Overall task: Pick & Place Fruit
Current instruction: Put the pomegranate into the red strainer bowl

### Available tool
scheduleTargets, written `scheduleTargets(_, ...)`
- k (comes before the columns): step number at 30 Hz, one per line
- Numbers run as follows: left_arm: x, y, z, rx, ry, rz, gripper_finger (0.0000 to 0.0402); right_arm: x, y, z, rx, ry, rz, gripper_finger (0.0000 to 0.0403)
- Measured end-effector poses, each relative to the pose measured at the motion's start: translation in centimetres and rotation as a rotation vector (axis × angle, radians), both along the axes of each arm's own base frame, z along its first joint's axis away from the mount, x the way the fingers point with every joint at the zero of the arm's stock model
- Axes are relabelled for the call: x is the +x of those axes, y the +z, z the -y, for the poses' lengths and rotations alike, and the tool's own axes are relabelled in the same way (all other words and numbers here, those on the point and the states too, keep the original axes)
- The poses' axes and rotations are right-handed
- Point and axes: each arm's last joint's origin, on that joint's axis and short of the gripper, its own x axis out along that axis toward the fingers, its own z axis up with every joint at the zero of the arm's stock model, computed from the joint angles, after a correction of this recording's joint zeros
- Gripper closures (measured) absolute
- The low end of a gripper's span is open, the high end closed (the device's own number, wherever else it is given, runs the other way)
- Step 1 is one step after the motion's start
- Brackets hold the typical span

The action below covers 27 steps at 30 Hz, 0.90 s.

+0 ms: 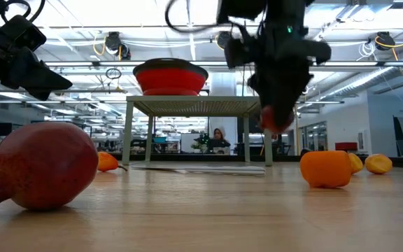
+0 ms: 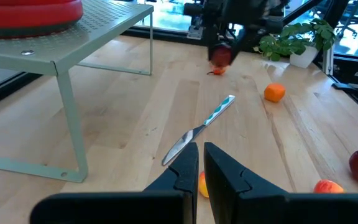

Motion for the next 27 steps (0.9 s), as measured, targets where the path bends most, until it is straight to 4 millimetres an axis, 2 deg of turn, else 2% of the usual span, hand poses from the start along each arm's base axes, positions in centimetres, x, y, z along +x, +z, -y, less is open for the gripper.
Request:
scheduleTargets(7,0.0,0.0,0.0,0.0,0.0,0.0,0.0376,0.8,2.8,-2.6,0.015,0.071,0.104,0.0222)
scheduleTargets(13,0.0,0.0,0.0,0.016,-0.003,-0.001,0.0376,1.7,5.0,-4.5,0.055,0.117,0.338,0.0216)
scheduleTargets(20,0.0,0.0,0.0,0.028,-0.005,-0.001,0.0376,3.4,7.9,-4.7,0.094,0.117,0.66,0.0222)
scheduleTargets(27,0.0,0.0,0.0,0.025,-0.004,-0.001,0.0376,4.4,9.8,-3.6,0.077,0.148,0.856,0.0219)
